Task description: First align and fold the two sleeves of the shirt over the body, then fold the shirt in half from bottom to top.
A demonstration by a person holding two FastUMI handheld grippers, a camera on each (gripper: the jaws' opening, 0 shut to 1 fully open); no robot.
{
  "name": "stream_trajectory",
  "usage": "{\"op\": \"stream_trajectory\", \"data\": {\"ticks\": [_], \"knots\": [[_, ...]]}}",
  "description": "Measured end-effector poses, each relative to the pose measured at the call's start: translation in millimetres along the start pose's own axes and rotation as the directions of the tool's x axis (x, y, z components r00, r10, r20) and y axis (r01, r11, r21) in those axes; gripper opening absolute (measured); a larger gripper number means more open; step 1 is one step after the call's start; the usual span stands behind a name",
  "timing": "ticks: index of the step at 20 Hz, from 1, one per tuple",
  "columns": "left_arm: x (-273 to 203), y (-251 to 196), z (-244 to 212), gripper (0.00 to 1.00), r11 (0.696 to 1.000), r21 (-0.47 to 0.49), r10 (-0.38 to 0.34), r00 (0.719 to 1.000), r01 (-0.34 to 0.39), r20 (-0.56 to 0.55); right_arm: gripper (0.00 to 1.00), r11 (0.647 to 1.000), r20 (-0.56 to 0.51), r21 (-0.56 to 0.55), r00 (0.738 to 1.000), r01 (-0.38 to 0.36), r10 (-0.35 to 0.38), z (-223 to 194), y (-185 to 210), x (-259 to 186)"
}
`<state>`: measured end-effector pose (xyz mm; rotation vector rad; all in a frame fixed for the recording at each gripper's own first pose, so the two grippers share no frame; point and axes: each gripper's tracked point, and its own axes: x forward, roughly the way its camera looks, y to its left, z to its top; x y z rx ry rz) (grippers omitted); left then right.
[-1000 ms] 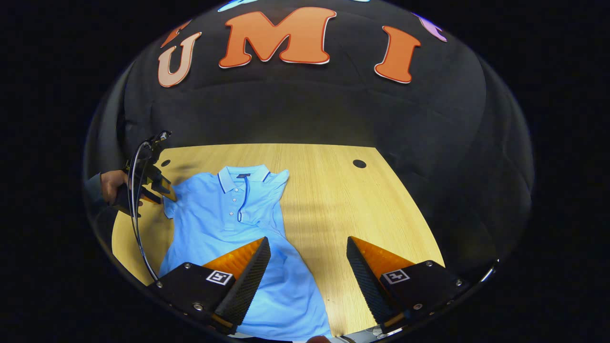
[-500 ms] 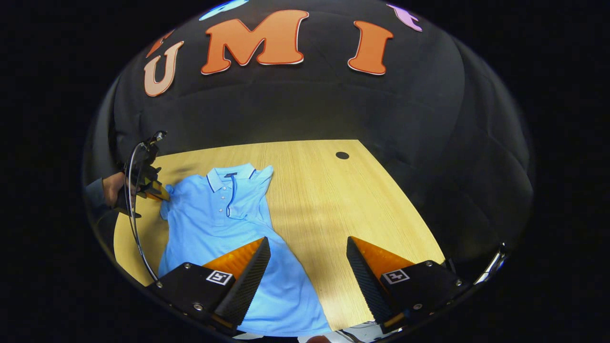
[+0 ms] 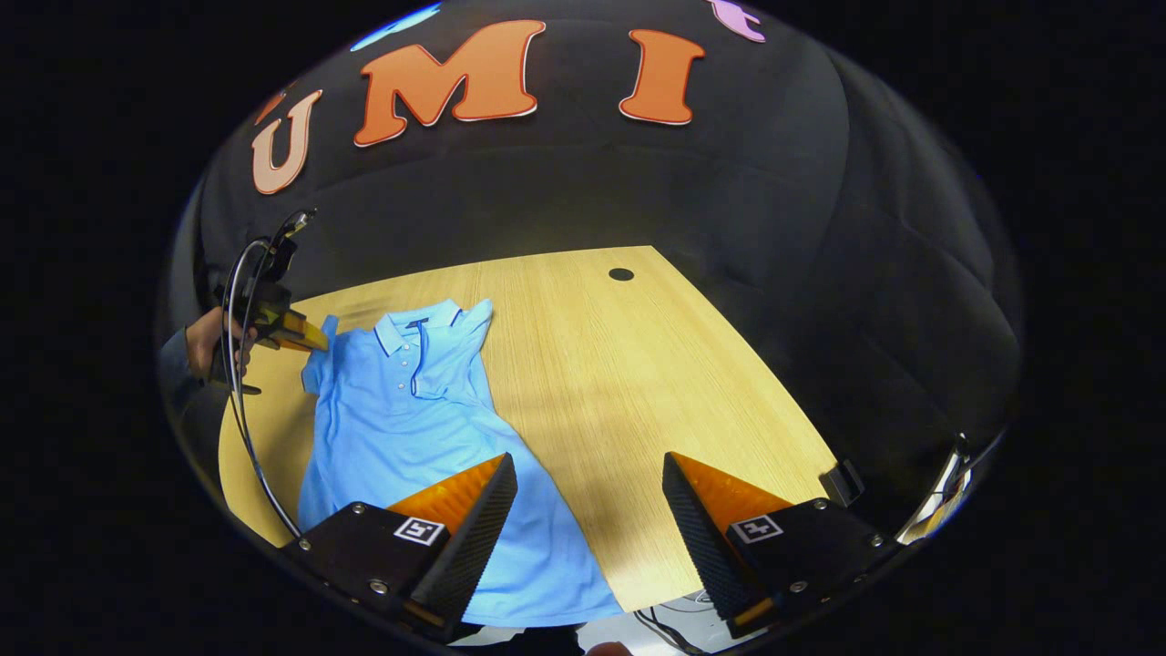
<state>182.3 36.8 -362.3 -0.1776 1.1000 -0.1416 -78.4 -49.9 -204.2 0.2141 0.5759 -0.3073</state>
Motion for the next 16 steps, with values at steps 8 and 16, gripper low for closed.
{"op": "stream_trajectory", "data": {"ticks": [8, 16], "knots": [[20.6, -77.9, -4.7, 0.08, 0.992, 0.053, -0.117, 0.992, 0.119, -0.039, 0.98, 0.999, -0.019, 0.036, 0.999, 0.03, -0.03, -19.4, -9.1, -11.3], [21.7, -112.3, -27.8, 0.73, 0.976, 0.09, -0.191, 0.976, 0.2, -0.099, 0.98, 0.998, -0.033, 0.058, 0.999, 0.036, -0.034, -35.0, -17.5, -18.9]]}}
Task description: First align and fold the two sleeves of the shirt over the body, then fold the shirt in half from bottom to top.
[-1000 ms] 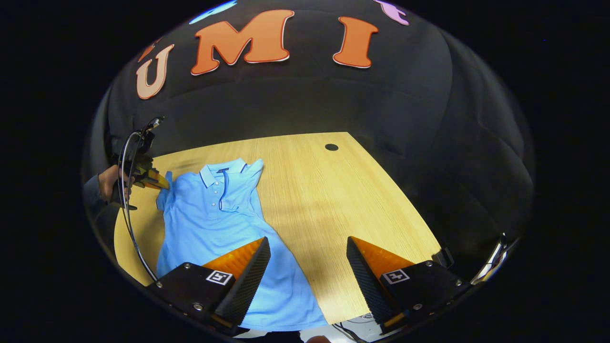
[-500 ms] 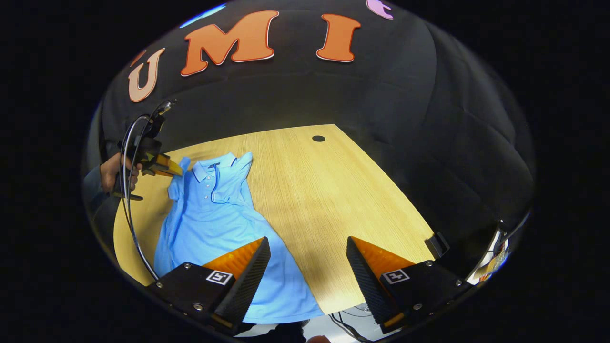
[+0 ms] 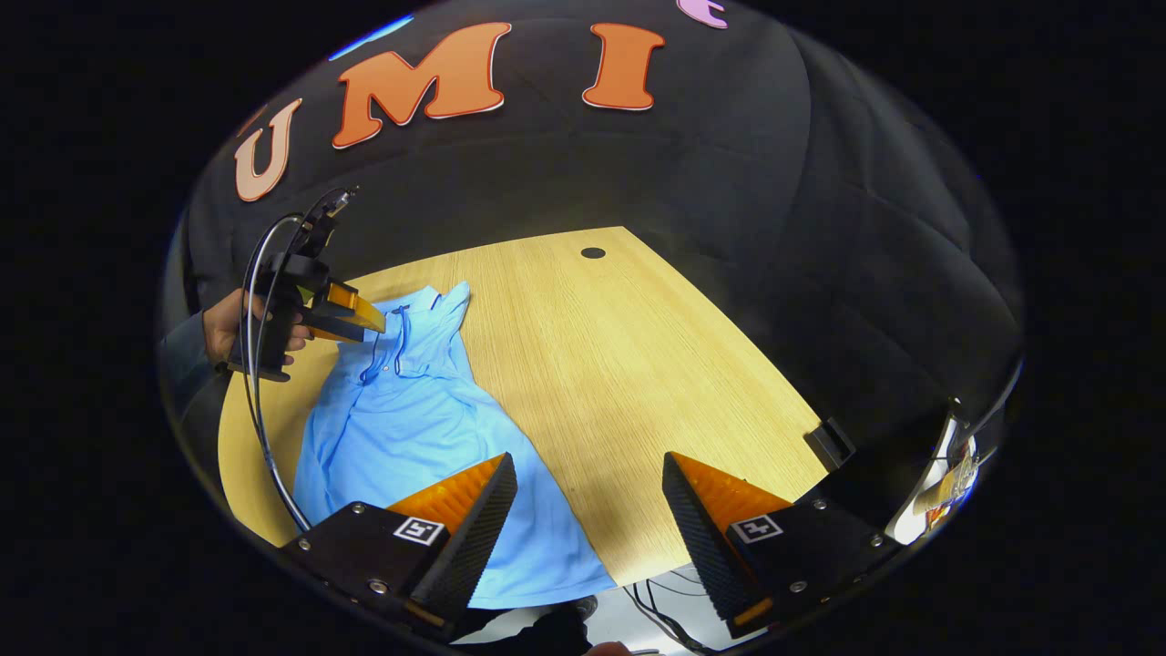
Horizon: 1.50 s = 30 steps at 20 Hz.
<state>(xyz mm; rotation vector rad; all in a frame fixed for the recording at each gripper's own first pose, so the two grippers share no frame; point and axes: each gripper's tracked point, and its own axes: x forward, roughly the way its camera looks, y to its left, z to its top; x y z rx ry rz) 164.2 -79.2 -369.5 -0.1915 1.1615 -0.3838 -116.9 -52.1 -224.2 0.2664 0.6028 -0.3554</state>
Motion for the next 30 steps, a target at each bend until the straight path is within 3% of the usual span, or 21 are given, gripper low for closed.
{"op": "stream_trajectory", "data": {"ticks": [1, 4, 5, 9, 15, 18, 22, 30], "knots": [[-4.0, -1.1, -2.9, 0.87, 1.0, -0.001, 0.006, 1.0, -0.006, 0.004, 0.98, 1.0, 0.001, -0.001, 1.0, -0.007, 0.007, -0.4, -1.2, -0.6], [-28.7, -6.7, -15.3, 1.0, 1.0, -0.007, 0.015, 1.0, -0.015, 0.026, 0.98, 0.999, 0.002, -0.028, 0.999, -0.042, 0.042, -4.7, -3.7, 2.0], [-39.3, -7.0, -21.0, 0.96, 1.0, 0.0, 0.025, 0.999, -0.025, 0.039, 0.98, 0.997, -0.006, -0.047, 0.998, -0.058, 0.057, -7.7, -4.0, 2.8], [-87.9, -10.3, -64.9, 1.0, 0.998, 0.027, 0.06, 0.995, -0.063, 0.075, 0.98, 0.979, -0.055, -0.122, 0.986, -0.162, 0.156, -28.3, 5.9, 10.2], [-143.7, 1.6, -163.2, 1.0, 0.992, -0.026, 0.126, 0.99, -0.125, 0.061, 0.98, 0.933, -0.15, -0.216, 0.954, -0.286, 0.258, -69.5, 14.6, 17.2], [-155.2, 16.4, -217.7, 0.99, 0.983, -0.029, 0.18, 0.983, -0.179, 0.028, 0.98, 0.911, -0.188, -0.264, 0.943, -0.317, 0.274, -89.8, 15.8, 21.2], [-165.7, 32.0, -293.2, 0.99, 0.969, -0.012, 0.247, 0.968, -0.247, -0.037, 0.98, 0.907, -0.238, -0.266, 0.934, -0.326, 0.266, -119.5, 13.1, 26.4], [-168.9, 54.1, -392.8, 0.99, 0.952, -0.056, 0.293, 0.949, -0.301, -0.119, 0.98, 0.893, -0.314, -0.305, 0.92, -0.331, 0.234, -170.0, 14.6, 24.1]]}}
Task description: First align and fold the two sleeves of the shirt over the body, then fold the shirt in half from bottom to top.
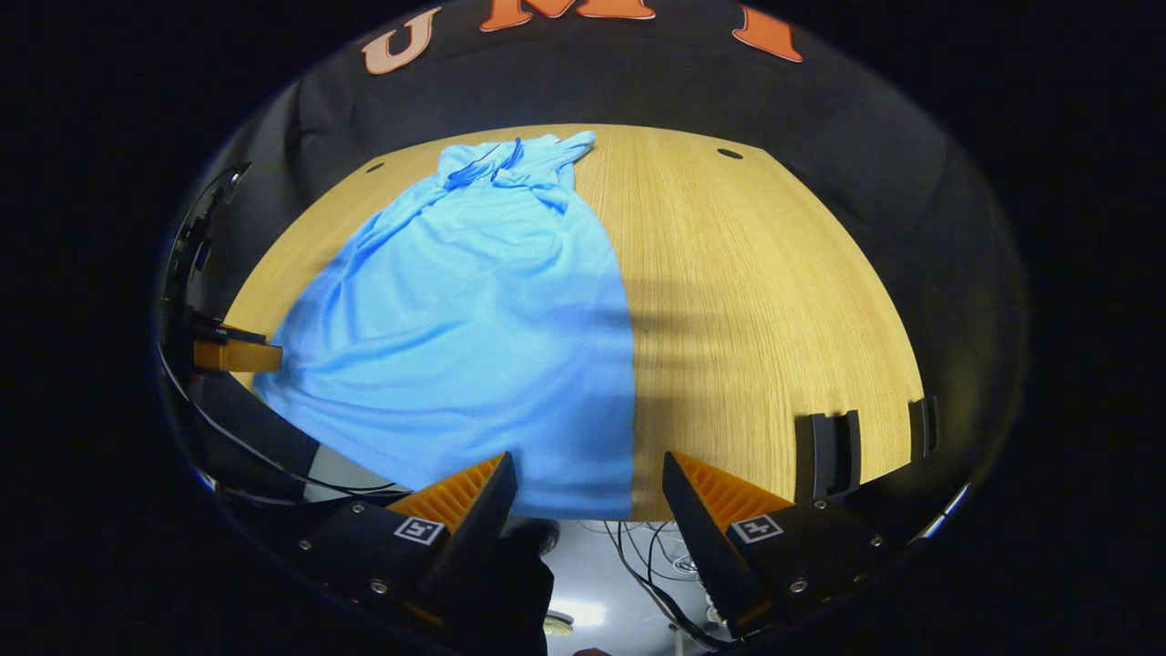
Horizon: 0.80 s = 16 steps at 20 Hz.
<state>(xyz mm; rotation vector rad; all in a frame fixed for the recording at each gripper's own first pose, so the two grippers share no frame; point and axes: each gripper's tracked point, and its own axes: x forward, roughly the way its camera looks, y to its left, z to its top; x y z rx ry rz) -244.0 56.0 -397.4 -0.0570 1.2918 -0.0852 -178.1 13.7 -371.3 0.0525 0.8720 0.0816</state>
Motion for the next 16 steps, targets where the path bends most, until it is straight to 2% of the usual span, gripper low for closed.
{"op": "stream_trajectory", "data": {"ticks": [2, 3, 4, 6, 7, 8, 9, 10, 11, 13, 16], "knots": [[0.0, 5.8, -6.2, 1.0, 1.0, 0.0, 0.012, 1.0, -0.012, 0.021, 0.98, 1.0, -0.018, 0.005, 1.0, -0.005, 0.005, -8.7, 4.1, 0.4], [0.0, 5.2, -5.5, 1.0, 1.0, 0.006, 0.014, 0.999, -0.014, 0.032, 0.99, 1.0, 0.006, 0.019, 1.0, -0.005, 0.005, -4.1, 5.7, 3.3], [-0.2, 6.4, -7.4, 0.98, 0.999, 0.013, 0.029, 0.999, -0.029, 0.041, 0.98, 1.0, -0.002, 0.023, 1.0, 0.002, -0.002, -6.9, 5.3, 3.4], [0.8, -0.2, -3.4, 0.99, 0.998, 0.039, 0.043, 0.996, -0.046, 0.074, 0.93, 0.999, 0.017, 0.039, 1.0, 0.008, -0.009, -2.4, 8.1, 4.9], [1.9, -5.3, -2.5, 0.98, 0.998, 0.045, 0.04, 0.996, -0.044, 0.084, 0.81, 0.999, 0.018, 0.049, 1.0, 0.011, -0.012, -1.2, 11.0, 5.7], [1.6, -7.8, -3.7, 0.97, 0.998, 0.046, 0.039, 0.995, -0.044, 0.093, 0.73, 0.998, 0.023, 0.055, 1.0, 0.015, -0.016, 0.3, 13.1, 7.3], [2.1, -12.7, -2.1, 0.99, 0.998, 0.04, 0.036, 0.994, -0.04, 0.103, 0.53, 0.997, 0.026, 0.077, 0.999, 0.02, -0.022, 2.8, 14.5, 8.1], [2.0, -18.5, -3.3, 0.75, 0.999, 0.044, 0.025, 0.994, -0.03, 0.104, 0.33, 0.994, 0.024, 0.104, 0.999, 0.025, -0.027, 3.7, 16.7, 9.3], [2.4, -26.4, -1.3, 0.66, 0.999, 0.046, 0.01, 0.994, -0.015, 0.109, 0.13, 0.993, 0.018, 0.114, 1.0, 0.018, -0.02, 4.3, 19.4, 10.0], [1.7, -33.1, -2.8, 0.12, 0.999, 0.036, 0.017, 0.995, -0.021, 0.099, 0.05, 0.989, 0.011, 0.15, 1.0, -0.014, 0.013, 6.5, 23.5, 10.7], [-6.6, -38.9, 9.0, 0.06, 1.0, 0.019, -0.002, 0.992, -0.001, 0.129, 0.03, 0.979, 0.041, 0.199, 0.998, -0.047, 0.04, 18.5, 21.6, 0.4]]}}
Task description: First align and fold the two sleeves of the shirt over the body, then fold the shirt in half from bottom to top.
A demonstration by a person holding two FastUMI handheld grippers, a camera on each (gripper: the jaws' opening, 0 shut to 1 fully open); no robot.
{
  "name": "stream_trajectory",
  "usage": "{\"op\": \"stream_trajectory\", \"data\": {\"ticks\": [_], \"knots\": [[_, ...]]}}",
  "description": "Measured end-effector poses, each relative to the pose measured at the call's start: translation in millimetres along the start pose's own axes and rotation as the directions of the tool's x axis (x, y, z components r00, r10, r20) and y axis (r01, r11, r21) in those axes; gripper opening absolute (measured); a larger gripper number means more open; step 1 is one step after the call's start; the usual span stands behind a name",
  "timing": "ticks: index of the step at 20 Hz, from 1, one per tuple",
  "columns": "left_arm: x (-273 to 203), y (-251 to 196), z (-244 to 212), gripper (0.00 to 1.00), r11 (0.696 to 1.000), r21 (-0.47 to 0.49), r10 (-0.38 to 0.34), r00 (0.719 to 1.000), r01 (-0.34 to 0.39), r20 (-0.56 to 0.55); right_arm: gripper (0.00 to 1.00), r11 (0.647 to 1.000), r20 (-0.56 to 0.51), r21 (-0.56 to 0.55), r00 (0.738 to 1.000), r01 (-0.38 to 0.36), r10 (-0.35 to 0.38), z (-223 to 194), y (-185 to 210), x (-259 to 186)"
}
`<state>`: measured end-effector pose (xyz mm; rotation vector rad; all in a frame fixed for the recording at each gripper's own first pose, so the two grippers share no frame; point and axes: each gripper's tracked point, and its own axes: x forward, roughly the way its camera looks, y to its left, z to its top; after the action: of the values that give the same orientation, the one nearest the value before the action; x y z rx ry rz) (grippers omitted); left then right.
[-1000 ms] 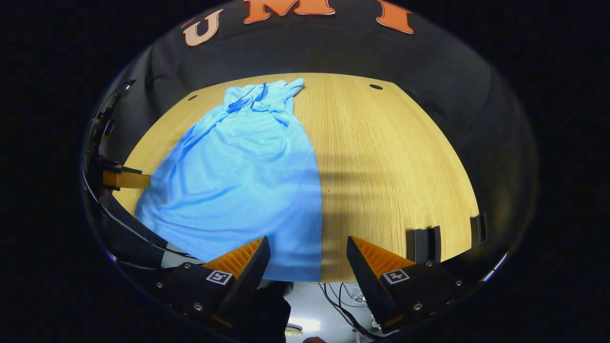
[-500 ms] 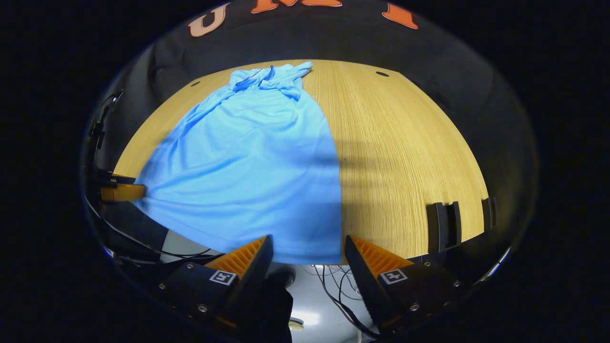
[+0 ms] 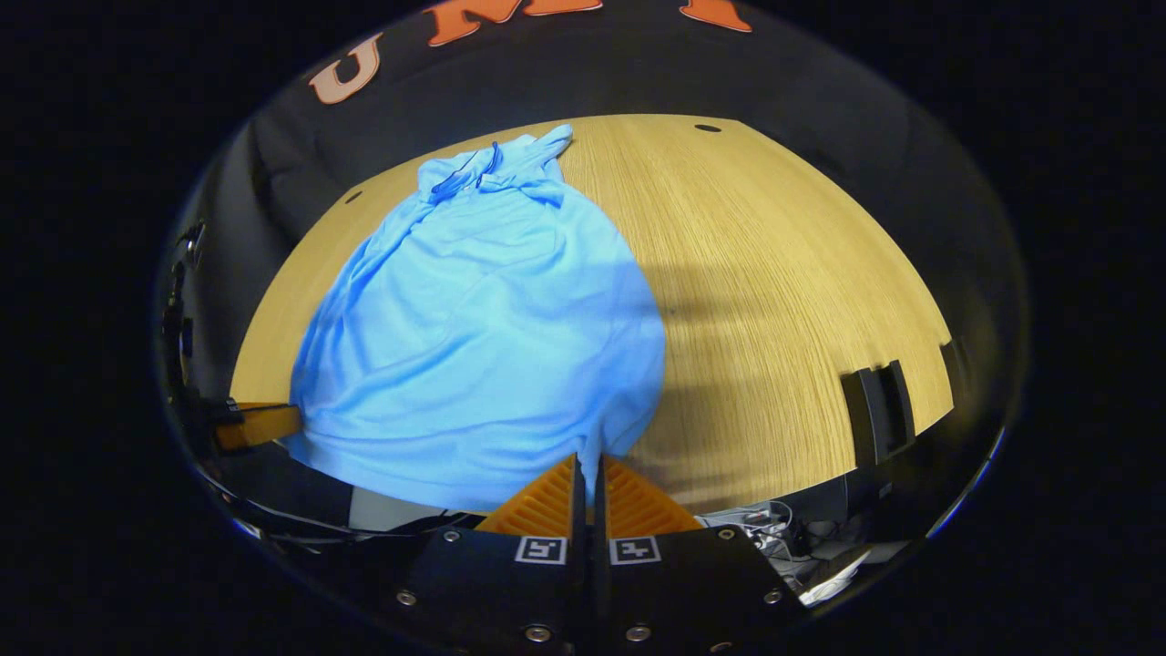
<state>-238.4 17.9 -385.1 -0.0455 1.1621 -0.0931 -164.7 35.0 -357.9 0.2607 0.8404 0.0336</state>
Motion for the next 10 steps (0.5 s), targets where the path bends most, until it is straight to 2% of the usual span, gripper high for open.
{"op": "stream_trajectory", "data": {"ticks": [5, 10], "knots": [[-30.5, 0.4, 44.5, 0.07, 0.998, -0.058, -0.012, 0.996, 0.018, 0.094, 0.03, 0.999, 0.078, -0.033, 0.996, -0.035, 0.037, 44.5, 5.2, -25.8], [-46.0, 5.6, 109.7, 0.06, 0.997, -0.068, -0.026, 0.984, 0.038, 0.177, 0.03, 0.998, 0.124, -0.047, 0.991, -0.052, 0.058, 98.2, 12.1, -34.0]]}}
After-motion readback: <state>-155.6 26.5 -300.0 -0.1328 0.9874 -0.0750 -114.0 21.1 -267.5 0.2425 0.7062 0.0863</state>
